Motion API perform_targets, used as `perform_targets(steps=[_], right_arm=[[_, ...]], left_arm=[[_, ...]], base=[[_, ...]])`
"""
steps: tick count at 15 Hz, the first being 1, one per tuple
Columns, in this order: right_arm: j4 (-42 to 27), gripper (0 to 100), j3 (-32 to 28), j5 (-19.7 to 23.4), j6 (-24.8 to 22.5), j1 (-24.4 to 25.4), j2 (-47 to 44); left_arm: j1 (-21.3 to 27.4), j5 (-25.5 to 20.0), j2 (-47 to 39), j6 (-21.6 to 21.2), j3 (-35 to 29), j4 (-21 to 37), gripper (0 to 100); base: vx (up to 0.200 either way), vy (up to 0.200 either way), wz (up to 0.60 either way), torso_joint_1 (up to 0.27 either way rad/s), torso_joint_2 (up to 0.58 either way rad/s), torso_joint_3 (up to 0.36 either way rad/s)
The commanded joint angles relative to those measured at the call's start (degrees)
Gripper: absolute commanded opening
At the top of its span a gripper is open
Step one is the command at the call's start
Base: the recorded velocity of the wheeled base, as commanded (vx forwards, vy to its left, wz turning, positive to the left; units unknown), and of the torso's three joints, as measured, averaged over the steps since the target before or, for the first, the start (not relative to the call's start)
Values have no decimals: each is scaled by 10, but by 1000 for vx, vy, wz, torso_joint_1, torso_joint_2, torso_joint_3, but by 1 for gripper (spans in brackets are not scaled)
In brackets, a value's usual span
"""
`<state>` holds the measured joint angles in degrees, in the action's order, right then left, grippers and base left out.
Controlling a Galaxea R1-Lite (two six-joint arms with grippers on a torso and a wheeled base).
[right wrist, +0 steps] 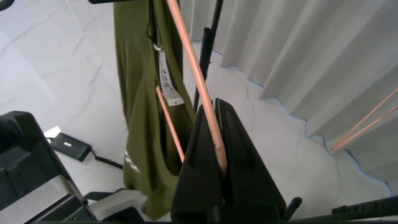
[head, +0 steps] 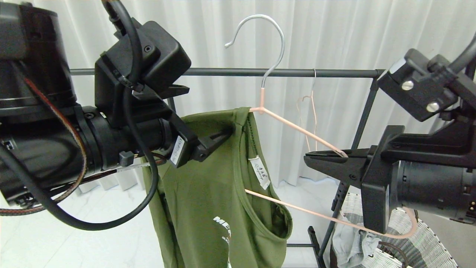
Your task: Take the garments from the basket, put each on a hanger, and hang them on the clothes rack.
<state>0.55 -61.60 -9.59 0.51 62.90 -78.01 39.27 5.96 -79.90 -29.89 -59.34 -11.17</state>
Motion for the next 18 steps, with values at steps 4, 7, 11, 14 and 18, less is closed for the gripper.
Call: perform_targets(steps=[4, 7, 11, 14, 18], right_arm=[[0, 0, 0, 0, 0, 10, 2], [0, 0, 0, 0, 0, 12, 2], [0, 0, 1, -1, 1, 12, 2], [-1, 100, 1, -2, 1, 12, 3], [3, 100, 1, -8, 0, -7, 4]], left_arm=[[2, 0, -2, 0, 3, -1, 0], [3, -2, -2, 1, 5, -1, 0], [4, -3, 6, 1, 24, -1, 0], [4, -3, 8, -1, 25, -1, 0], [0, 5, 15, -22, 41, -1, 0]], base=[[0, 0, 0, 0, 0, 0], [0, 0, 0, 0, 0, 0], [0, 0, 0, 0, 0, 0], [0, 0, 0, 0, 0, 0], [0, 0, 0, 0, 0, 0]])
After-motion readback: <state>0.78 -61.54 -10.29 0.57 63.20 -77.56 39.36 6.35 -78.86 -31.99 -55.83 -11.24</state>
